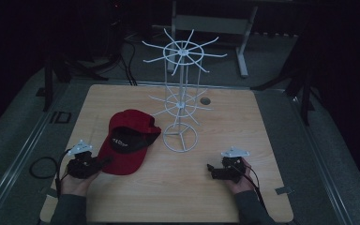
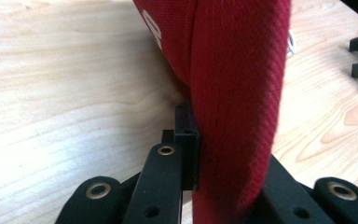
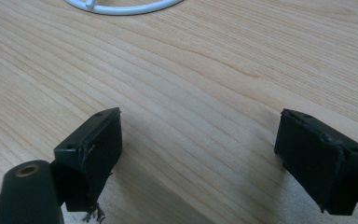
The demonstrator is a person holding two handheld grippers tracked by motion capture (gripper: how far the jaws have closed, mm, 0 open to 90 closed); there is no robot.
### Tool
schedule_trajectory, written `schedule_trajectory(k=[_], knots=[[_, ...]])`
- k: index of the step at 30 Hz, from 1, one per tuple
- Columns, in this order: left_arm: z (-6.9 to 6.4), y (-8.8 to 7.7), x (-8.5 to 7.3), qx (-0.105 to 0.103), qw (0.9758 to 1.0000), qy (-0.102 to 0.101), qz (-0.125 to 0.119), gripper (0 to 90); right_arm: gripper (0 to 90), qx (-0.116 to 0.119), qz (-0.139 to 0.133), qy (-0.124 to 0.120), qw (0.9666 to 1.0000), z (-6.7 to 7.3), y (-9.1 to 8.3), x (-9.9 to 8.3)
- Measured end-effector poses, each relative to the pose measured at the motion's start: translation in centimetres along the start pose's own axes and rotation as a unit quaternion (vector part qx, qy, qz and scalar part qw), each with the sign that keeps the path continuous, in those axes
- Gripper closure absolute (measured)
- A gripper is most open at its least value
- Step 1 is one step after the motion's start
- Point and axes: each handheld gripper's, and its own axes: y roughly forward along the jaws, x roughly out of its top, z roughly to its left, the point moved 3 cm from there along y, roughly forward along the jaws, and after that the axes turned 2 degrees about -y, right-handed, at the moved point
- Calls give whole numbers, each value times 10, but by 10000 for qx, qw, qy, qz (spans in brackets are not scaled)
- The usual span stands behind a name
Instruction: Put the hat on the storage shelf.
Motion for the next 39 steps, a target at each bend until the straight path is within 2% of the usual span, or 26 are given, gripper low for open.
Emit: schedule_trajectory(k=[10,16,23,33,39], knots=[[2,-12,10,67,9992,-55,-393,855,147,1,2,-1,10000,0,0,0],[1,-18,17,132,9984,-34,-541,855,147,1,2,0,10000,0,0,0],[1,-22,21,103,9975,-101,-686,854,147,1,-5,0,10000,0,0,0],[-1,-27,31,166,9946,-234,-993,854,147,3,-4,8,10000,0,0,0],[-2,-28,33,209,9937,-264,-1065,854,147,1,-3,-4,10000,0,0,0]])
